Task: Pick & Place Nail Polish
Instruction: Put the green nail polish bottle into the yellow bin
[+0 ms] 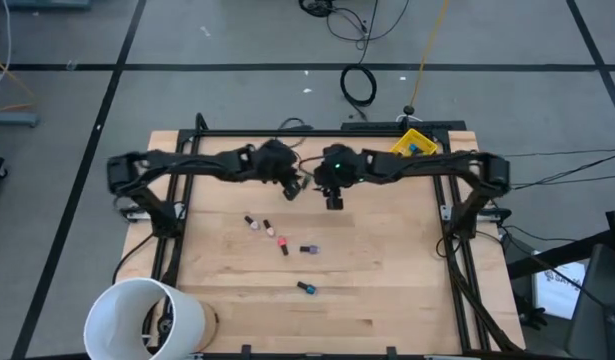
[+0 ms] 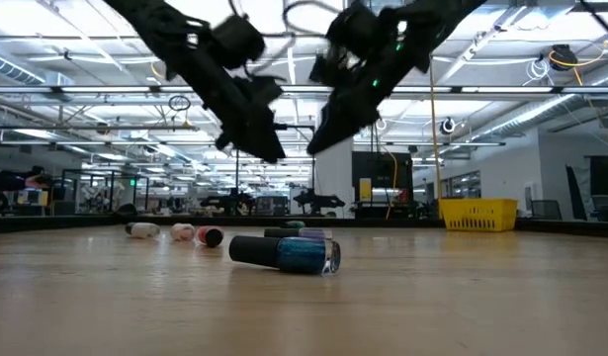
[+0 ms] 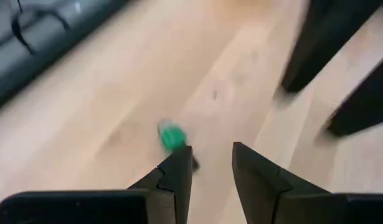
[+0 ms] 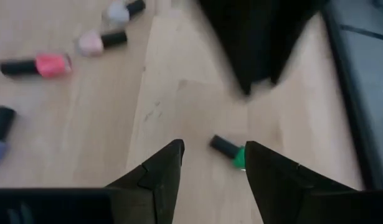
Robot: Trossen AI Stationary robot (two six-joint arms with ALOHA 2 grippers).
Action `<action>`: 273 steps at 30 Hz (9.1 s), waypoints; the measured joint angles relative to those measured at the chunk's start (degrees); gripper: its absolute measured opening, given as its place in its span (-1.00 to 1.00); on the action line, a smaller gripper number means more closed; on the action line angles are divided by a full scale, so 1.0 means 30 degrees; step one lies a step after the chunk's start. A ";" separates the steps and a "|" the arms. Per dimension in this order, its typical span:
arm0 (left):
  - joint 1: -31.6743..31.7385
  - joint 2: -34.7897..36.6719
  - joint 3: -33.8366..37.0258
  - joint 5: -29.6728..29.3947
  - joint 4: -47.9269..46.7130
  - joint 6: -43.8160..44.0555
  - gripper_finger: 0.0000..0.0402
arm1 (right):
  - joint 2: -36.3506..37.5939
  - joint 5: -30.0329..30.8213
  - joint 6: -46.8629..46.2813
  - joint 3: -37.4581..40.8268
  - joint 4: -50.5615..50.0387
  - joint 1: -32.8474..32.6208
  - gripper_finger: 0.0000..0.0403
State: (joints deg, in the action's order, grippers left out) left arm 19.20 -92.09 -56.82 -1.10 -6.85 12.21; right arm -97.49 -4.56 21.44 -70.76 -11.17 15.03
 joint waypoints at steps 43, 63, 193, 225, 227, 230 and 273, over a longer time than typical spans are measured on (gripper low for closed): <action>-0.0746 -0.5822 -0.1281 -0.3084 0.0929 0.1089 -0.44 | 0.9141 0.1581 -0.0905 0.6251 0.5232 0.0211 -0.20; -0.0520 -0.8504 -0.3040 -0.2358 0.0656 -0.1383 -0.44 | 0.9141 0.1515 -0.1099 0.6244 0.5489 0.0204 -0.21; -0.1805 -0.2427 -0.2010 1.5248 0.1879 0.3300 -0.83 | 0.3233 -0.0466 0.2657 1.3085 2.1635 -0.4903 -0.66; 0.0833 0.2207 -0.2017 0.7195 -0.0351 -0.3106 -0.02 | 0.6933 -0.0503 -0.3693 1.3233 1.6840 -0.3421 -0.68; 0.0833 0.2727 -0.2025 0.6940 -0.0112 -0.3664 -0.02 | 0.7945 -0.0531 -0.4433 1.3716 1.6873 -0.2964 -0.68; 0.0825 0.3455 -0.2017 0.6914 -0.0245 -0.4474 -0.01 | 0.9544 -0.0555 -0.5668 1.4719 1.7204 -0.2280 -0.68; 0.4913 1.5348 0.8948 0.7028 0.7723 -0.3722 -0.01 | 2.1214 -0.8197 -1.2525 2.0137 1.4742 0.1994 -0.68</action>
State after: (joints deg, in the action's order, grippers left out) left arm 33.93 -46.05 -29.98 19.98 16.32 1.04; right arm -33.85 -29.15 -16.14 -10.35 33.06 21.01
